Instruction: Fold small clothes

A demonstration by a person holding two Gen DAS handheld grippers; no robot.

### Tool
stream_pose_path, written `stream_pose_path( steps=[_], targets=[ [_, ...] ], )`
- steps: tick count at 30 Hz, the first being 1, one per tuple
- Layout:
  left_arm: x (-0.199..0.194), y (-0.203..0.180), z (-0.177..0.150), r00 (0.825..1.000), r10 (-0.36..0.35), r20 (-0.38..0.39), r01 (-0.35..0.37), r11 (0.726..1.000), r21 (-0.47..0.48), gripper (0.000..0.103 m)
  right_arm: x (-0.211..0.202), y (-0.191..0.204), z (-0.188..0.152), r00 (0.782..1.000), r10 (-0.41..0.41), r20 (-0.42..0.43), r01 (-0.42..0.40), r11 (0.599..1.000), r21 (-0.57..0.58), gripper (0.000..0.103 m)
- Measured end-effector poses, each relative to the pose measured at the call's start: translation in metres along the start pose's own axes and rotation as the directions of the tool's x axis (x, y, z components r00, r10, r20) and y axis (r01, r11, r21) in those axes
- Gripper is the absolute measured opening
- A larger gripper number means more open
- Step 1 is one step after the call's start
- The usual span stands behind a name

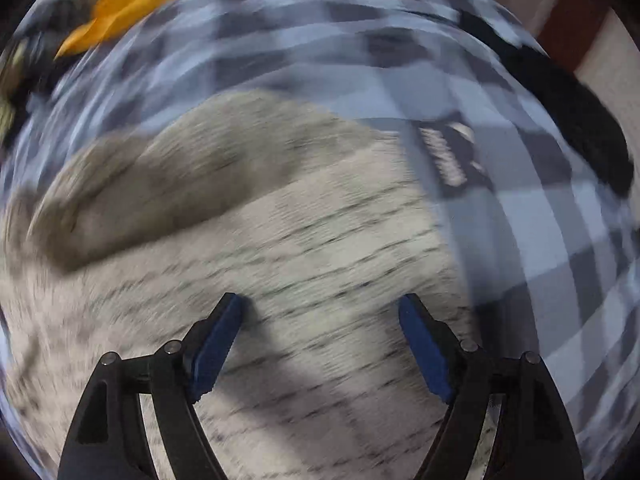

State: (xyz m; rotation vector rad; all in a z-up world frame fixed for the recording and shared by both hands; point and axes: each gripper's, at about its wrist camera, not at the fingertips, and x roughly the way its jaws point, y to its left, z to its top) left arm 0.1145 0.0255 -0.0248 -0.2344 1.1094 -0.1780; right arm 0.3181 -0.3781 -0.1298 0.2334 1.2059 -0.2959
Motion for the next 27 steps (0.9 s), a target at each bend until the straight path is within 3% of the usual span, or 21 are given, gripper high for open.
stream_pose_path(
  steps=[3,6,8,9,11,12,13,14,17,18,20,23,27],
  targets=[
    [0.001,-0.004,-0.001,1.000,0.000,-0.001,0.000,1.000,0.012,0.008,-0.001,-0.012,0.003,0.999,0.034,-0.024,-0.033,0.998,0.055,0.078],
    [-0.001,-0.005,-0.001,1.000,0.002,0.004,-0.003,1.000,0.014,0.008,-0.044,-0.006,0.001,0.988,0.024,0.154,-0.037,0.996,0.078,0.078],
    [0.000,-0.004,0.000,1.000,0.008,0.003,-0.008,1.000,0.012,0.008,-0.064,0.008,-0.004,0.971,0.106,0.215,-0.121,0.991,0.057,0.078],
    [0.000,-0.002,0.000,1.000,0.012,0.004,-0.012,1.000,0.008,0.008,-0.066,0.018,-0.005,0.966,0.159,0.206,-0.170,0.985,0.038,0.078],
    [0.000,0.001,0.001,1.000,0.018,0.005,-0.018,1.000,-0.001,0.008,-0.043,0.048,-0.007,0.971,0.237,0.044,-0.237,0.972,0.001,0.087],
    [0.000,0.004,0.001,1.000,0.019,0.006,-0.018,1.000,-0.003,0.008,-0.023,0.059,-0.008,0.974,0.212,-0.082,-0.214,0.977,-0.009,0.087],
    [0.000,0.006,0.002,1.000,0.019,0.007,-0.019,1.000,-0.002,0.008,-0.003,0.070,-0.014,0.961,0.186,-0.203,-0.197,0.980,-0.034,0.087],
    [-0.001,0.008,0.002,1.000,0.024,0.007,-0.024,1.000,-0.003,0.008,0.011,0.079,-0.024,0.953,0.139,-0.268,-0.164,0.984,-0.073,0.087],
    [-0.008,0.018,0.002,0.993,0.111,0.028,-0.111,0.994,-0.006,0.008,-0.013,0.079,-0.041,0.986,0.095,-0.134,-0.111,0.987,-0.116,0.087],
    [-0.014,0.020,0.001,0.982,0.182,0.056,-0.183,0.983,0.000,0.008,-0.028,0.074,-0.048,0.990,0.109,-0.091,-0.118,0.987,-0.109,0.087],
    [-0.025,0.021,0.000,0.963,0.249,0.101,-0.251,0.968,0.015,0.008,-0.065,0.060,-0.066,0.981,0.193,-0.013,-0.193,0.976,-0.098,0.087],
    [-0.036,0.019,0.000,0.963,0.232,0.136,-0.240,0.970,0.039,0.008,-0.129,0.031,-0.107,0.956,0.288,0.050,-0.284,0.956,-0.073,0.087],
    [-0.050,0.007,-0.011,0.969,0.141,0.201,-0.170,0.976,0.134,0.009,-0.196,0.001,-0.152,0.944,0.296,0.146,-0.288,0.955,-0.069,0.087]
  ],
)
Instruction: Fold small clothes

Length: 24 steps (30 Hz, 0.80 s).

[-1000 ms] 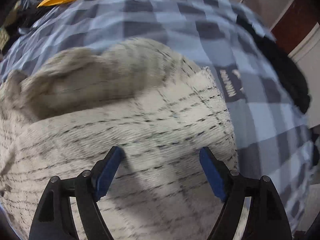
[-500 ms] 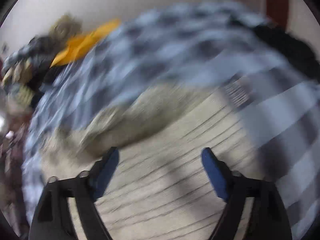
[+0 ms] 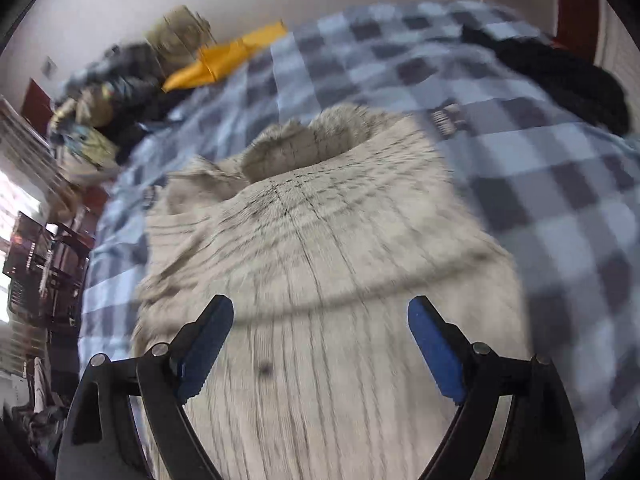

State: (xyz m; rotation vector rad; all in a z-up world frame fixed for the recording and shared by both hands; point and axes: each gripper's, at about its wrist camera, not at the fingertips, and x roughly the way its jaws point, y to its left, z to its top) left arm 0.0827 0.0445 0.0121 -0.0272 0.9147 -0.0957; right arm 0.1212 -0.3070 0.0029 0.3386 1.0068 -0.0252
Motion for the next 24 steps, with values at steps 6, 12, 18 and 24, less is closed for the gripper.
stream_pose_path(
  steps=[6,12,18,24],
  targets=[
    [-0.014,-0.006,-0.011,0.993,-0.098,0.065,0.098,0.995,-0.001,0.103,-0.063,-0.007,-0.057,0.999,-0.033,-0.027,0.032,0.998,-0.051,0.087],
    [-0.012,-0.006,-0.049,0.999,0.012,-0.033,-0.011,1.000,0.026,0.103,-0.115,-0.023,-0.088,0.997,-0.077,-0.001,0.076,0.996,-0.038,0.087],
    [-0.015,0.026,-0.074,0.994,-0.066,-0.091,0.056,0.992,-0.112,0.103,-0.157,-0.029,-0.079,0.991,-0.128,0.043,0.132,0.985,-0.113,0.087],
    [-0.024,0.039,-0.089,0.992,0.096,-0.085,-0.105,0.988,-0.109,0.103,-0.156,-0.028,-0.102,0.975,-0.200,0.091,0.215,0.957,-0.196,0.087]
  ],
)
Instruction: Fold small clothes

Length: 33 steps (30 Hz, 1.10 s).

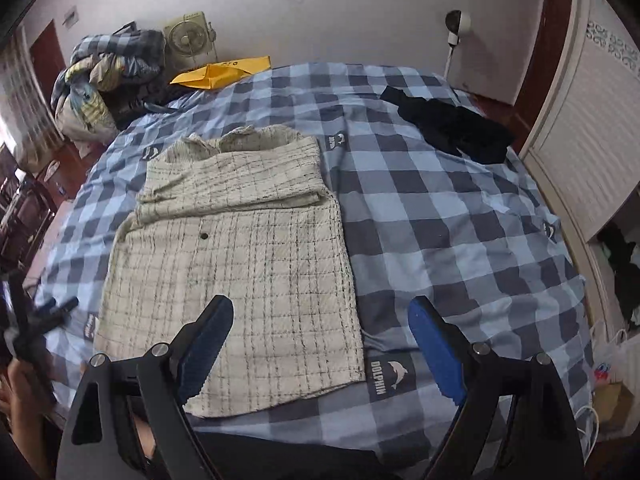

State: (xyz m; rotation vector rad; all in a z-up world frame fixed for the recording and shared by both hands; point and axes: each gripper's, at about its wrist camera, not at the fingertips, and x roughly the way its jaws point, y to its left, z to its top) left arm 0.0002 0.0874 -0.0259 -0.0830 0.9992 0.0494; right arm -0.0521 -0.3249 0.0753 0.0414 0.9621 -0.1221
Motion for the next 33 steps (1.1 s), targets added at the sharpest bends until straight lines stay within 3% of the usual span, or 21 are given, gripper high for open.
stream_pose_path(
  steps=[3,6,9,12,18,26,33],
  targets=[
    [-0.009,-0.005,-0.010,0.996,0.078,0.043,-0.081,0.995,0.056,0.103,0.012,0.002,-0.018,0.999,-0.039,0.027,0.039,0.999,0.010,0.087],
    [-0.023,-0.012,-0.017,0.988,0.132,0.086,-0.141,0.983,0.114,0.103,0.022,0.005,-0.031,0.990,-0.086,0.108,0.083,0.996,0.026,0.087],
    [-0.034,-0.020,-0.021,0.977,0.172,0.128,-0.190,0.970,0.149,0.103,0.033,0.001,-0.039,0.988,-0.071,0.137,0.063,0.996,0.066,0.087],
    [-0.038,-0.022,-0.023,0.981,0.151,0.121,-0.170,0.972,0.163,0.103,0.045,0.001,-0.043,0.990,-0.060,0.127,0.050,0.996,0.078,0.087],
    [-0.018,-0.036,-0.029,0.986,0.167,0.009,-0.164,0.955,0.248,0.103,0.054,-0.004,-0.044,0.997,-0.038,0.072,0.030,0.994,0.103,0.087],
    [-0.005,-0.037,-0.032,0.986,0.151,-0.074,-0.128,0.959,0.252,0.103,0.059,-0.009,-0.046,0.999,-0.039,0.034,0.034,0.991,0.131,0.087],
    [0.003,-0.021,-0.009,0.992,0.014,-0.122,0.015,0.973,0.232,0.103,0.074,-0.011,-0.043,0.998,-0.041,-0.046,0.047,0.991,0.124,0.087]
  ],
)
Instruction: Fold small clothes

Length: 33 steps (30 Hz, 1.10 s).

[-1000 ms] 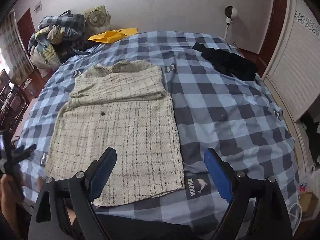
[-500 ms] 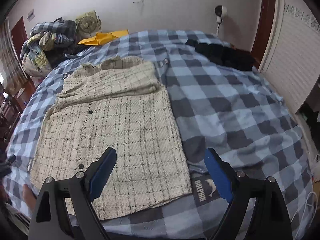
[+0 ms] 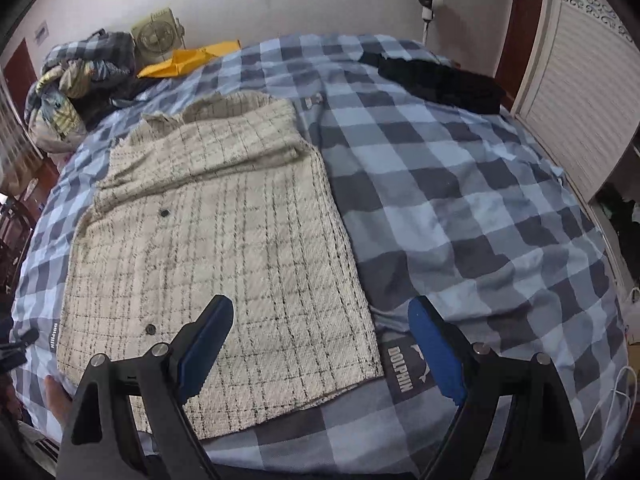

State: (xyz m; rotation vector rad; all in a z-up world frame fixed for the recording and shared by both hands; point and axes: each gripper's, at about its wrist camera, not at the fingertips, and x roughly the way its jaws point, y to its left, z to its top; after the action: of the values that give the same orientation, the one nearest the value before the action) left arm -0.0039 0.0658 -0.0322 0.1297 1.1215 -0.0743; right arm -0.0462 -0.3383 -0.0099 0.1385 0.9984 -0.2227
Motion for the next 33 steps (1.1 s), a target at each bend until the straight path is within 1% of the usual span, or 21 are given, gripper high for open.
stream_pose_path(
  steps=[3,4,6,7,8,10,12,14,16,17,19,21,22,23,24,25,26,27,29,30,33],
  targets=[
    [0.009,0.020,0.002,0.998,-0.067,-0.022,0.066,0.996,-0.062,0.103,0.008,-0.005,0.003,1.000,0.006,-0.020,-0.006,1.000,0.013,0.087],
    [0.017,0.026,-0.001,0.996,-0.075,-0.051,0.071,0.993,-0.091,0.103,0.013,-0.008,0.005,1.000,-0.002,-0.031,0.002,1.000,0.021,0.087],
    [0.035,0.032,-0.008,0.990,-0.051,-0.129,0.036,0.992,-0.118,0.103,0.027,-0.012,0.008,0.997,-0.031,-0.077,0.034,0.998,0.043,0.087],
    [0.042,0.032,-0.011,0.985,-0.037,-0.167,0.019,0.993,-0.113,0.103,0.035,-0.014,0.009,0.993,-0.050,-0.106,0.056,0.997,0.053,0.087],
    [0.044,0.032,-0.012,0.983,-0.043,-0.180,0.023,0.993,-0.112,0.103,0.045,-0.016,0.010,0.986,-0.073,-0.149,0.084,0.995,0.062,0.087],
    [0.046,0.033,-0.012,0.980,-0.079,-0.184,0.058,0.991,-0.118,0.103,0.060,-0.018,0.010,0.972,-0.103,-0.213,0.118,0.991,0.061,0.087],
    [0.053,0.032,-0.012,0.974,-0.105,-0.199,0.086,0.991,-0.103,0.103,0.078,-0.019,0.010,0.949,-0.119,-0.292,0.140,0.989,0.050,0.087],
    [0.069,0.029,-0.016,0.958,-0.115,-0.265,0.096,0.992,-0.083,0.103,0.094,-0.020,0.008,0.926,-0.105,-0.363,0.128,0.991,0.038,0.087],
    [0.088,0.028,-0.022,0.933,-0.109,-0.343,0.086,0.993,-0.081,0.100,0.102,-0.021,0.004,0.909,-0.095,-0.406,0.121,0.992,0.038,0.087],
    [0.094,0.027,-0.024,0.925,-0.105,-0.366,0.080,0.993,-0.083,0.098,0.104,-0.023,0.002,0.903,-0.097,-0.419,0.125,0.991,0.041,0.087],
    [0.105,0.026,-0.024,0.911,-0.091,-0.402,0.063,0.995,-0.082,0.095,0.101,-0.026,0.001,0.905,-0.113,-0.409,0.144,0.989,0.046,0.087],
    [0.111,0.023,-0.023,0.905,-0.097,-0.413,0.072,0.994,-0.077,0.093,0.094,-0.027,0.000,0.913,-0.122,-0.389,0.152,0.987,0.048,0.087],
    [0.115,0.022,-0.022,0.902,-0.103,-0.419,0.078,0.994,-0.076,0.089,0.090,-0.027,0.000,0.917,-0.124,-0.380,0.153,0.987,0.047,0.087],
    [0.118,0.021,-0.022,0.895,-0.112,-0.432,0.086,0.993,-0.078,0.079,0.085,-0.025,0.000,0.921,-0.133,-0.367,0.159,0.986,0.041,0.087],
    [0.123,0.019,-0.025,0.883,-0.121,-0.453,0.094,0.992,-0.080,0.072,0.083,-0.024,0.001,0.923,-0.142,-0.359,0.166,0.986,0.035,0.087],
    [0.126,0.019,-0.028,0.876,-0.126,-0.465,0.102,0.992,-0.076,0.054,0.080,-0.022,0.000,0.923,-0.156,-0.351,0.176,0.984,0.023,0.087],
    [0.127,0.017,-0.030,0.872,-0.132,-0.472,0.116,0.991,-0.063,0.039,0.078,-0.019,-0.001,0.922,-0.165,-0.350,0.180,0.984,0.011,0.087],
    [0.125,0.013,-0.031,0.874,-0.139,-0.466,0.132,0.990,-0.046,0.035,0.078,-0.017,-0.002,0.920,-0.173,-0.352,0.184,0.983,-0.004,0.087],
    [0.120,0.009,-0.032,0.883,-0.132,-0.450,0.136,0.990,-0.024,0.018,0.076,-0.013,-0.006,0.915,-0.184,-0.358,0.187,0.982,-0.027,0.087],
    [0.118,0.007,-0.033,0.890,-0.120,-0.440,0.126,0.992,-0.014,0.016,0.074,-0.013,-0.008,0.914,-0.193,-0.357,0.194,0.981,-0.033,0.087],
    [0.116,0.004,-0.035,0.897,-0.101,-0.430,0.102,0.995,-0.020,0.010,0.069,-0.011,-0.006,0.916,-0.216,-0.338,0.217,0.975,-0.036,0.087]
  ],
)
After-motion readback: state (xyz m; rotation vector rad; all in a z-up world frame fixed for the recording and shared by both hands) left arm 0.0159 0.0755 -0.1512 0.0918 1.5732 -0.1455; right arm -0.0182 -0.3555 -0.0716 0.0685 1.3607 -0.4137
